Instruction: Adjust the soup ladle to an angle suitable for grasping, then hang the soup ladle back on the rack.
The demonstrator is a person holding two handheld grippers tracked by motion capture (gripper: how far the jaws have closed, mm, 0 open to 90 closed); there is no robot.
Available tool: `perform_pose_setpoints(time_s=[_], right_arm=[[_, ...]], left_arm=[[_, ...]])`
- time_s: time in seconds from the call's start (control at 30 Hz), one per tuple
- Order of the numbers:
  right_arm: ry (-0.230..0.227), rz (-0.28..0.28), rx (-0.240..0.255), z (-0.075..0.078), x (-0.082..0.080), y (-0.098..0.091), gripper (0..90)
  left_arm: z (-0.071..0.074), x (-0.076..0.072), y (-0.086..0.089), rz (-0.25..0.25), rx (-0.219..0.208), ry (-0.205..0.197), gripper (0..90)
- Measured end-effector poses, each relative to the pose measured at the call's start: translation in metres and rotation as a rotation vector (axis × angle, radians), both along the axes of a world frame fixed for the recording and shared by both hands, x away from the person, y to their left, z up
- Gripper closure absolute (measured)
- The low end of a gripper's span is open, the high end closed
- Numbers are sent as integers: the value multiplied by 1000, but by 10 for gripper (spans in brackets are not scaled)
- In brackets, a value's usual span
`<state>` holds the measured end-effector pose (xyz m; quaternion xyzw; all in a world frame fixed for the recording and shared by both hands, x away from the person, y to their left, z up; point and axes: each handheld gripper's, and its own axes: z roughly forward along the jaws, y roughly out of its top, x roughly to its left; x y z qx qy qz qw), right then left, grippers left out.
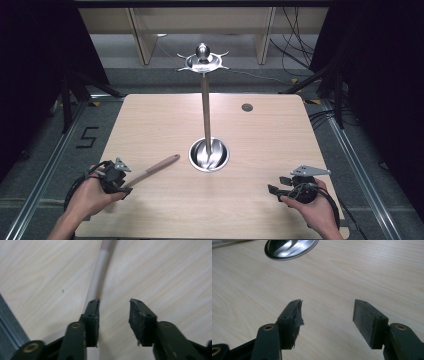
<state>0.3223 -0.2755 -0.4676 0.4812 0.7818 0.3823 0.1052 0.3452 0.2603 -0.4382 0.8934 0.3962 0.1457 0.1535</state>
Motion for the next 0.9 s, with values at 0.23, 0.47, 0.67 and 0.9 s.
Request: perform_pose_setpoints(time_s=[0.23, 0.47, 0.67, 0.9], right_arm=[[-34, 28, -26, 1, 2, 0, 405], [-38, 41, -33, 2, 2, 4, 405], [-6, 34, 3, 1, 3, 6, 405], [5, 46, -1, 1, 4, 7, 405]], left_arm=[[3, 20, 0, -40, -19, -28, 460], [-5, 32, -11, -87, -8, -52, 375], [-8, 39, -16, -75, -28, -8, 369], [-2, 56, -23, -223, 38, 32, 411]])
